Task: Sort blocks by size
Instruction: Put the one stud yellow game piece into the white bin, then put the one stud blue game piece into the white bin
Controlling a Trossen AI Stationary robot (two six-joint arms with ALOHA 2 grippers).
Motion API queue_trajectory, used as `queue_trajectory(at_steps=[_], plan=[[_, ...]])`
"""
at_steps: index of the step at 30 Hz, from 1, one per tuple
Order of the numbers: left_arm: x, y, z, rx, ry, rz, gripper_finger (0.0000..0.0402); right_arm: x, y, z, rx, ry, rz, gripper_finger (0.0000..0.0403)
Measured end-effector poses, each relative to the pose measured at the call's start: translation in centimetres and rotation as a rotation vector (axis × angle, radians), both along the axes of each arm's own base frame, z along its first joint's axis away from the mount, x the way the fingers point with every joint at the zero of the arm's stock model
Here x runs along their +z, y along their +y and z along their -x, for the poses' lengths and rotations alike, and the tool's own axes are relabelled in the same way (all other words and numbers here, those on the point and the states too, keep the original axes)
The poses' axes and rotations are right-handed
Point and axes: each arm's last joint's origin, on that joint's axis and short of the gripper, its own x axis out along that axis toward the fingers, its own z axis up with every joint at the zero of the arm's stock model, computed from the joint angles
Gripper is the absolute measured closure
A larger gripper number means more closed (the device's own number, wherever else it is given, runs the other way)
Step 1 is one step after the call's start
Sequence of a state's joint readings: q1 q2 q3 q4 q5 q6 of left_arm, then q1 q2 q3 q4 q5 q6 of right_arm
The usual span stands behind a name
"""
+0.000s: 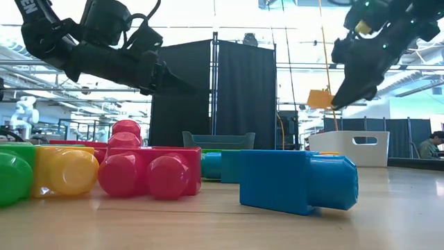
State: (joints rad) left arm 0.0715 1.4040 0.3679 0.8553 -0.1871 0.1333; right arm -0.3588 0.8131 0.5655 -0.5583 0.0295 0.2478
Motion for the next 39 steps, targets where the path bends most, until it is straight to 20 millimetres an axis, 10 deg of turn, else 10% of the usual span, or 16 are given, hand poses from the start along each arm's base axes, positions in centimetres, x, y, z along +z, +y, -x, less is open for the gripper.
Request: queue_trajectory(at_steps=[17, 39], plan=[[0.0, 0.0, 0.0, 0.003, -0.002, 0.02, 0.0315, -0.9, -5.6, 3.8, -0.525, 0.137, 0.028, 0.0309], [-0.1, 0.0, 0.0, 0.004, 0.005, 0.023, 0.0315, -1.8, -6.6, 3.4, -0.465, 0.159, -0.04, 0.0212]])
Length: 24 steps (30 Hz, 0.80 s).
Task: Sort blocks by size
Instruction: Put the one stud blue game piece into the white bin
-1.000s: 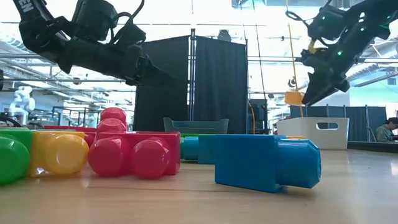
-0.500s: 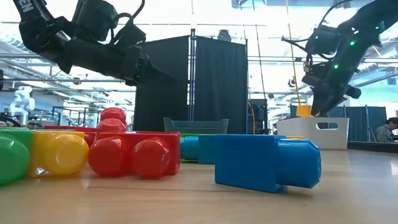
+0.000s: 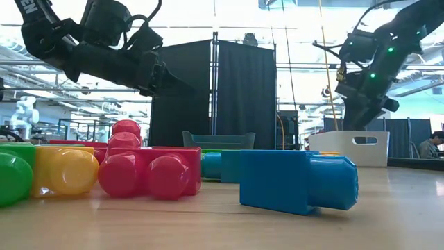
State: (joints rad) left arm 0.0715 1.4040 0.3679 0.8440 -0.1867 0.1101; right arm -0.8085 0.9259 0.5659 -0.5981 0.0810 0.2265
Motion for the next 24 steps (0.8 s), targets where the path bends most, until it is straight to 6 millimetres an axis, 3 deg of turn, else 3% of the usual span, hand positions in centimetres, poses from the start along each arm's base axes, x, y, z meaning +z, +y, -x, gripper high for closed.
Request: queue_trajectory(at_steps=[11, 24], plan=[[-0.1, 0.0, 0.0, 0.0, 0.01, 0.001, 0.0315, 2.2, 1.3, -0.7, 0.234, -0.208, 0.09, 0.0217], [-1.0, 0.0, 0.2, 0.0, 0.105, 0.008, 0.0315, 2.4, 4.8, -3.3, 0.542, -0.268, 0.055, 0.0218]])
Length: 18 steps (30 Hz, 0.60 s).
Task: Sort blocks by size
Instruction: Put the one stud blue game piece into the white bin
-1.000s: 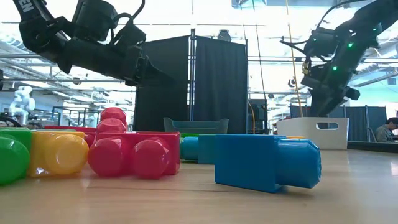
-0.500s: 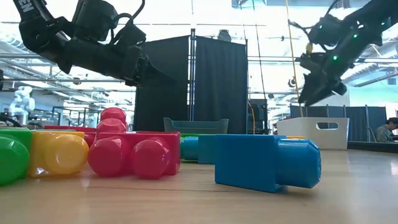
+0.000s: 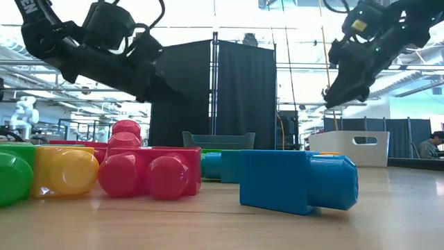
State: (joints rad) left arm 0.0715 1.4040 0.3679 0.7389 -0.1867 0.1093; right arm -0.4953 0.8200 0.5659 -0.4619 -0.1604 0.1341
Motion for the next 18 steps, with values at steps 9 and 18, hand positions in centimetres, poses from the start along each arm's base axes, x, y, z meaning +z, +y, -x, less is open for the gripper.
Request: queue_trajectory(at_steps=[9, 18], plan=[[-0.4, -0.1, 0.1, 0.027, 0.016, 0.098, 0.0315, 0.2, 2.9, -2.5, 0.197, -0.072, 0.019, 0.0218], [-0.4, -0.7, 0.1, 0.021, 0.016, 0.092, 0.0315, -1.9, 5.0, -6.6, 0.221, -0.074, -0.071, 0.0218]])
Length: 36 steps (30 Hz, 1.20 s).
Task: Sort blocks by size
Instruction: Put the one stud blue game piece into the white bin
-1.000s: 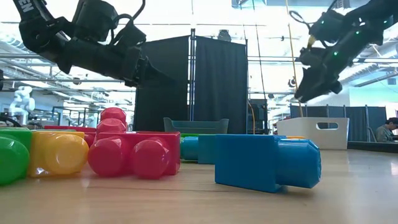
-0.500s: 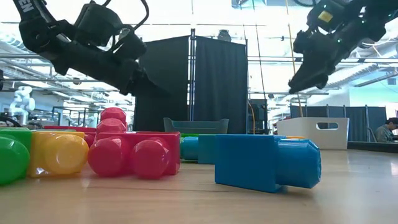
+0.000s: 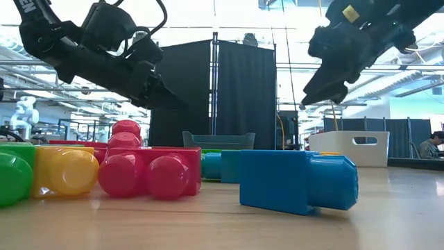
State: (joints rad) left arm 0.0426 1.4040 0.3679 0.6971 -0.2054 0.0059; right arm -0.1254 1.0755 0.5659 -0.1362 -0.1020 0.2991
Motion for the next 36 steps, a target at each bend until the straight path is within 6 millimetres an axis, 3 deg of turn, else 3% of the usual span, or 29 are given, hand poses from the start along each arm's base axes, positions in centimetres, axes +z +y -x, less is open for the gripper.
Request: queue_trajectory(at_steps=[12, 18, 28, 36], plan=[[-0.1, -0.4, 0.0, -0.013, 0.006, -0.001, 0.0315, -2.6, 3.1, -3.6, 0.164, -0.038, 0.048, 0.0218], [0.0, -0.4, 0.0, -0.012, 0.004, -0.001, 0.0315, -5.2, 3.8, -4.2, 0.165, 0.083, 0.069, 0.0218], [0.1, -0.5, 0.0, -0.012, -0.007, -0.002, 0.0315, -6.6, 5.2, -5.3, 0.245, 0.06, 0.118, 0.0217], [0.2, -0.6, -0.1, -0.015, -0.021, -0.003, 0.0315, -7.5, 6.4, -5.8, 0.213, 0.037, 0.22, 0.0168]])
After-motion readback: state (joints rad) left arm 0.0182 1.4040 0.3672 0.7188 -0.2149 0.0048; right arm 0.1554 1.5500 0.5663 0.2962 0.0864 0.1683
